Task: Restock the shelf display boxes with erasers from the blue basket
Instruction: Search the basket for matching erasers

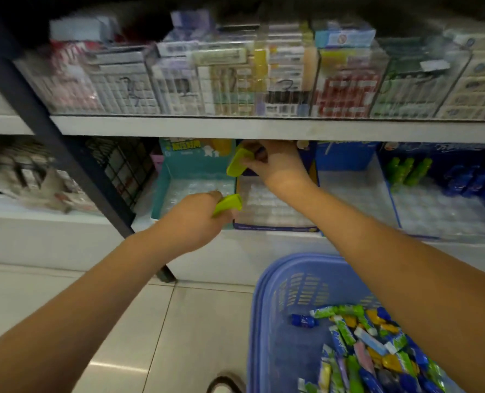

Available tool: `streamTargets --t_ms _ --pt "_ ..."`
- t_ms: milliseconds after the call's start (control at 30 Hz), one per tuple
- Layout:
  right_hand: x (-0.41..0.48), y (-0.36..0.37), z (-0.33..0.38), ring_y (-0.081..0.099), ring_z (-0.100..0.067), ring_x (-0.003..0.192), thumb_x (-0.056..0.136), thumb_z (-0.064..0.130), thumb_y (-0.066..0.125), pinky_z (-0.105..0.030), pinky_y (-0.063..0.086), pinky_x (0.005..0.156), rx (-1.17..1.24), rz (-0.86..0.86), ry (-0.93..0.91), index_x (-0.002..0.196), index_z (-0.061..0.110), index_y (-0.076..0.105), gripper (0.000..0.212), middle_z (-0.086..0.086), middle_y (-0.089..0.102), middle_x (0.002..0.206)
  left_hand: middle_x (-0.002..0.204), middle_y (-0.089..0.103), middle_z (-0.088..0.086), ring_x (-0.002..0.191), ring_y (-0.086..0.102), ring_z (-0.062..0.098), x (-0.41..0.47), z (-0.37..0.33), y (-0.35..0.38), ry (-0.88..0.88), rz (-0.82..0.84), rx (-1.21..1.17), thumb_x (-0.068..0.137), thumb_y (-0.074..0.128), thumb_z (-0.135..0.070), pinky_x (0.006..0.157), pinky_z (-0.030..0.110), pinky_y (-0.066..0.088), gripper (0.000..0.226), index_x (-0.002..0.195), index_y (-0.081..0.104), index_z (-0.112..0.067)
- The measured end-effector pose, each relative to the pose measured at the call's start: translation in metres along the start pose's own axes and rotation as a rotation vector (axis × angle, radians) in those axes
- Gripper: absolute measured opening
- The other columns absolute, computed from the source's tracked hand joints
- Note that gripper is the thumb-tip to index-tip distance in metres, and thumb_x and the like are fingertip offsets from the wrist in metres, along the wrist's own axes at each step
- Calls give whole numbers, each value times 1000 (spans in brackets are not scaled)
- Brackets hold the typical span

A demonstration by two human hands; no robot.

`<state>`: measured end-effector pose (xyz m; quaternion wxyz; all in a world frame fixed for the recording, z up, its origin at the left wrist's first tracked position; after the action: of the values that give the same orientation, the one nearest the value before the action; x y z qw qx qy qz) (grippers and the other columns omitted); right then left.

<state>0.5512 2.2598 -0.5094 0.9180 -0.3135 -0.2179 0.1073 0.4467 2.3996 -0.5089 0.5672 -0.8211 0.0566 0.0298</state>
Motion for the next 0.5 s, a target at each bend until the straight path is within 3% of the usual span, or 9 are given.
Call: streamTargets --t_ms 100,167,267,400,500 --pt "16 20 6 60 -23 98 89 14 63 -22 46 85 -114 68 -7 120 5 58 32 -13 63 113 64 44 -1 59 43 10 1 26 6 -3 -137 -100 96 47 -40 49 27 26 34 69 37 -21" --pt "22 28 5 55 -18 87 91 11 59 -11 41 72 -143 111 -27 116 2 58 27 -15 63 109 65 45 0 59 44 9 6 37 10 -19 -162 -118 97 46 -39 48 25 27 32 74 41 -17" --pt "30 36 1 57 -27 100 92 13 56 -23 39 80 -255 168 -53 117 2 57 27 -16 61 113 65 47 1 59 45 11 13 49 16 -65 -123 -145 98 43 -40 48 26 28 36 74 44 -13" --pt "37 39 -4 55 -21 102 92 11 57 -17 35 78 -305 249 -85 122 3 53 31 -12 58 117 67 50 3 62 48 18 23 57 17 -129 -67 -258 97 44 -43 51 29 31 41 77 53 -8" --pt "40 42 -4 57 -27 103 89 10 61 -25 41 81 -395 273 -99 111 1 59 23 -16 61 112 65 47 2 60 45 16 29 58 17 -185 -41 -297 96 46 -44 51 29 29 42 66 47 -15"
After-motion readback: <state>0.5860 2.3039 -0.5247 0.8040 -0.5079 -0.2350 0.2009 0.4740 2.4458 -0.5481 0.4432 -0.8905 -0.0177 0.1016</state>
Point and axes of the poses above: each hand's wrist, its own x-axis towards the middle knuckle, its own y-axis out of the palm, z = x × y, the point moved 1 cm from there along x, towards the middle knuckle
